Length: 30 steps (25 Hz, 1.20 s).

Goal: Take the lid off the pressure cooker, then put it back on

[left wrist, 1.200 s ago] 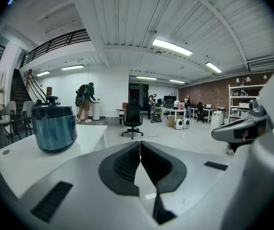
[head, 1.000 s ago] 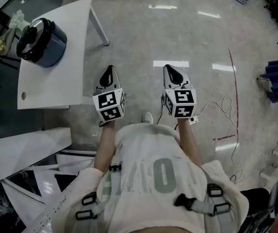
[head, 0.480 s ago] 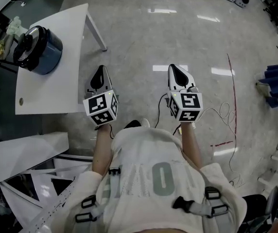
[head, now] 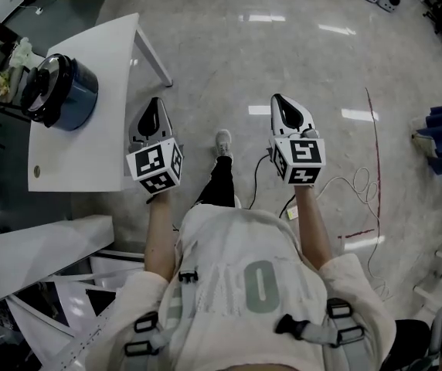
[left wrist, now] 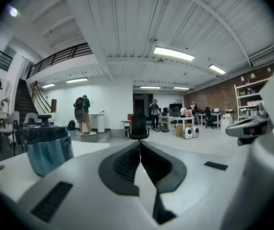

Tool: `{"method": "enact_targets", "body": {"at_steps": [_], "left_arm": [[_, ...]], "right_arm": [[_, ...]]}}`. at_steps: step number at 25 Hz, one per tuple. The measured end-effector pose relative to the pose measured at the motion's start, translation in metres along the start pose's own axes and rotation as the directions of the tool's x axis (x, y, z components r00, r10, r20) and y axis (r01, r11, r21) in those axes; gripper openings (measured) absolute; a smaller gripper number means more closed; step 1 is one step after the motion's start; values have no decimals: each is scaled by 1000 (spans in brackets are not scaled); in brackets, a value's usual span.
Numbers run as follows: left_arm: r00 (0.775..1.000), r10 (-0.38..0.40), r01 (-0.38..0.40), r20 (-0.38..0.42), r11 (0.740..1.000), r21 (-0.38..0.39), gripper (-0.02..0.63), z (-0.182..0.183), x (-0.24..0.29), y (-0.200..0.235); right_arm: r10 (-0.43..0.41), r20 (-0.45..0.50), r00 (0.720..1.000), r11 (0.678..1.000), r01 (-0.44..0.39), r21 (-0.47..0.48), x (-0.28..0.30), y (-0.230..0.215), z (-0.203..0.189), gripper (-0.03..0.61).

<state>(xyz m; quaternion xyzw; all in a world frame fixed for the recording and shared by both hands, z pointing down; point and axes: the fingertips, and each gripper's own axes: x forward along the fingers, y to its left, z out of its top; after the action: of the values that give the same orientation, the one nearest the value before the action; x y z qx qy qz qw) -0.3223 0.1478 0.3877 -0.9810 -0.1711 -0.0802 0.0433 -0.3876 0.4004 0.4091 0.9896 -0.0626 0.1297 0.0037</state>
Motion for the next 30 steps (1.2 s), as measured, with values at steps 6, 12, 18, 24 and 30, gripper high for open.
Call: {"method": "enact_targets", "body": {"at_steps": [6, 12, 18, 24, 30], "left_arm": [[998, 0, 0, 59, 1000, -12, 18, 26, 53, 4], [998, 16, -14, 62, 999, -39, 18, 31, 124, 16], [999, 14, -14, 40, 1000, -2, 18, 36, 204, 22], [994, 98, -97, 43, 995, -29, 18, 44, 283, 66], [966, 251, -247, 58, 966, -73, 18, 55, 318, 132]], "right_arm": [[18, 14, 1000, 1000, -18, 3, 43, -18, 10, 8], [45, 2, 999, 999, -45, 16, 112, -32, 15, 8], [86, -14, 996, 996, -86, 14, 204, -55, 35, 8], [153, -44, 987, 988, -154, -6, 310, -56, 65, 8], [309, -53, 950, 947, -312, -76, 400, -14, 99, 8]]}}
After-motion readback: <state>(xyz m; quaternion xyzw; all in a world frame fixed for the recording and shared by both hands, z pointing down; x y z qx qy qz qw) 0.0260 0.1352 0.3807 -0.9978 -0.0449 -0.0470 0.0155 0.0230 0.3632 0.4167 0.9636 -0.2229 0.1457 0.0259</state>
